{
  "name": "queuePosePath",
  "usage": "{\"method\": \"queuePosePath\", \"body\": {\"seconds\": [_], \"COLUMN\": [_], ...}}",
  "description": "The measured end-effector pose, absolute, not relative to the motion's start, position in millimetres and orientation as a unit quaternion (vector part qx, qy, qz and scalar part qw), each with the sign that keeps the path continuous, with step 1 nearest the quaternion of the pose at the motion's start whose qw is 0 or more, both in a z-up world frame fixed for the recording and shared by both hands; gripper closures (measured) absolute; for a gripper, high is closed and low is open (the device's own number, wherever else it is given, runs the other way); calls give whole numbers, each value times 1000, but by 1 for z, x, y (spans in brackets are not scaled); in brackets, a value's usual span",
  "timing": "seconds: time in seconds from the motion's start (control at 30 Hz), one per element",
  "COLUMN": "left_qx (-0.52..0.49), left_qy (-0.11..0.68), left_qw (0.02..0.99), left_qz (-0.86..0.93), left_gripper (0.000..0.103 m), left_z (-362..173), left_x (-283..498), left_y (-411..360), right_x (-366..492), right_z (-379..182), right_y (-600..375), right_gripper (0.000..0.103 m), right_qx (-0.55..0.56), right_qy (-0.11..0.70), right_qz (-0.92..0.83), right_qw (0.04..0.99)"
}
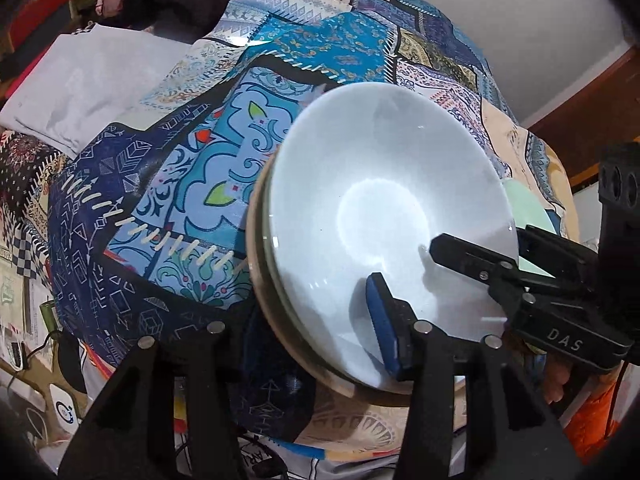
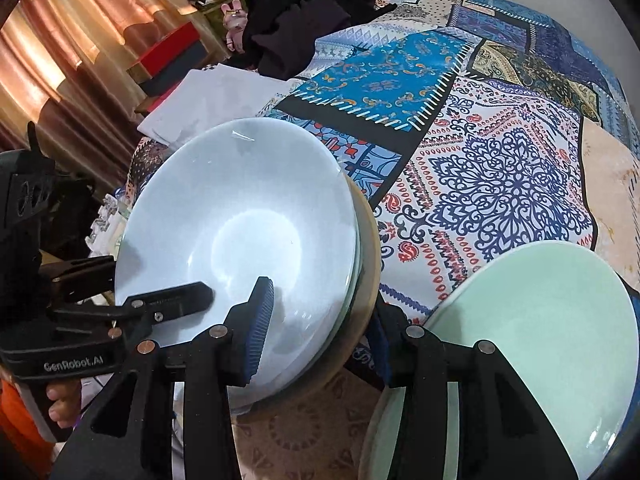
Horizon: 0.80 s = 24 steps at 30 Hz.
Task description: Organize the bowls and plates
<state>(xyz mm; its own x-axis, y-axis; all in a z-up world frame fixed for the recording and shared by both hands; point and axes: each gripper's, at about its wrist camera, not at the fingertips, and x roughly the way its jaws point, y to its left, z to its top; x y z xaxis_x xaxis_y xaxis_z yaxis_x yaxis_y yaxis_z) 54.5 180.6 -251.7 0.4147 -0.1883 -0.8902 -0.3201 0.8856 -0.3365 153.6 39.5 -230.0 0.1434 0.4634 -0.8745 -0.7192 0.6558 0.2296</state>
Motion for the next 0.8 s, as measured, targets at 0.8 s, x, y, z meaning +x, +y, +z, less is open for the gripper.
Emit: {"method": "queuePosePath", "body": {"seconds": [0.8], "left_qx": [-250], "left_qy": [532], "left_qw": [806], "left_qz": [71], "left_gripper": [59], "left_z": [-238], "left_x": [57], "left_y": [174], "right_x": [158], "right_z": [-215], "right_y": [24], "right_gripper": [71], "right_qx": [-80], "right_qy": [516], "right_qz": [385], "right_qw": [761]}}
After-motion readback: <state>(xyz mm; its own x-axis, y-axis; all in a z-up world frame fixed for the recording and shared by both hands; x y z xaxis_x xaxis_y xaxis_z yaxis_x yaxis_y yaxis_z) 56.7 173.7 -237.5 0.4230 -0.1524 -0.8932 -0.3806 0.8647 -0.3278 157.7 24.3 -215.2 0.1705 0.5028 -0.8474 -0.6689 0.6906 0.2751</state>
